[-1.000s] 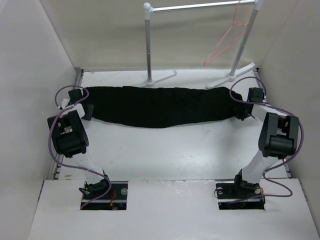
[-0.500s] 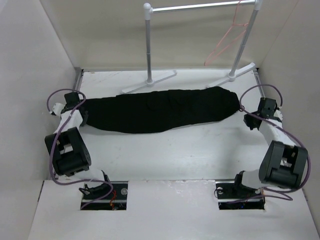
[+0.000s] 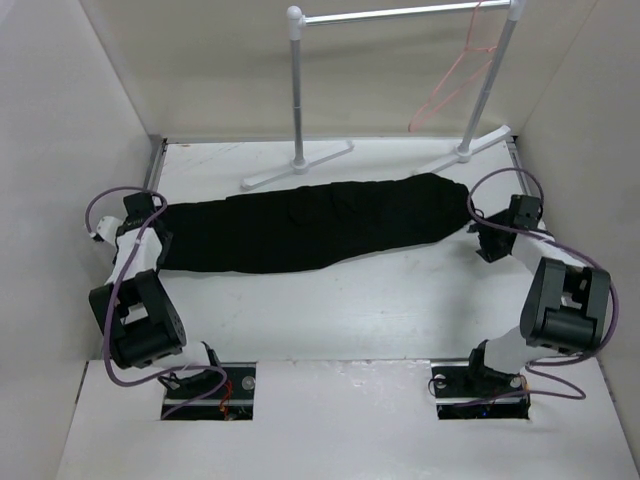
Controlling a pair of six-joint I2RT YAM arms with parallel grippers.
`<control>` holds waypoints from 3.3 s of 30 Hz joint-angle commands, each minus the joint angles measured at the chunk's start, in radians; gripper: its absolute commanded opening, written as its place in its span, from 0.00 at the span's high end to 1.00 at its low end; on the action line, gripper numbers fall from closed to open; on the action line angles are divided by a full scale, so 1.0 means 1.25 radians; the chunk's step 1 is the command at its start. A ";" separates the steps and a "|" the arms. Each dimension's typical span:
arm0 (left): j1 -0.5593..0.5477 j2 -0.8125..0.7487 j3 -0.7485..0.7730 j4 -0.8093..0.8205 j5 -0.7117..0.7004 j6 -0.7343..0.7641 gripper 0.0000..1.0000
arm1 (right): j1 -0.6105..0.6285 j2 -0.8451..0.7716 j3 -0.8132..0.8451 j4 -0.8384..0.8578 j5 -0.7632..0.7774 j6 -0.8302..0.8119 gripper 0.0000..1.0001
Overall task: Place the trousers on the hanger
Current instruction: Fold the trousers at the center of the board.
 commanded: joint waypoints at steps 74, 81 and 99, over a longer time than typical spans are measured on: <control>-0.375 0.238 0.125 0.212 0.070 0.014 0.42 | -0.079 -0.342 -0.193 -0.037 -0.005 0.014 0.22; -0.334 0.241 0.053 0.201 0.066 0.004 0.42 | -0.079 -0.158 -0.178 0.068 0.017 0.012 0.23; -0.515 -0.029 -0.159 0.074 0.035 -0.066 0.41 | -0.130 -0.346 0.040 -0.119 0.177 0.006 0.96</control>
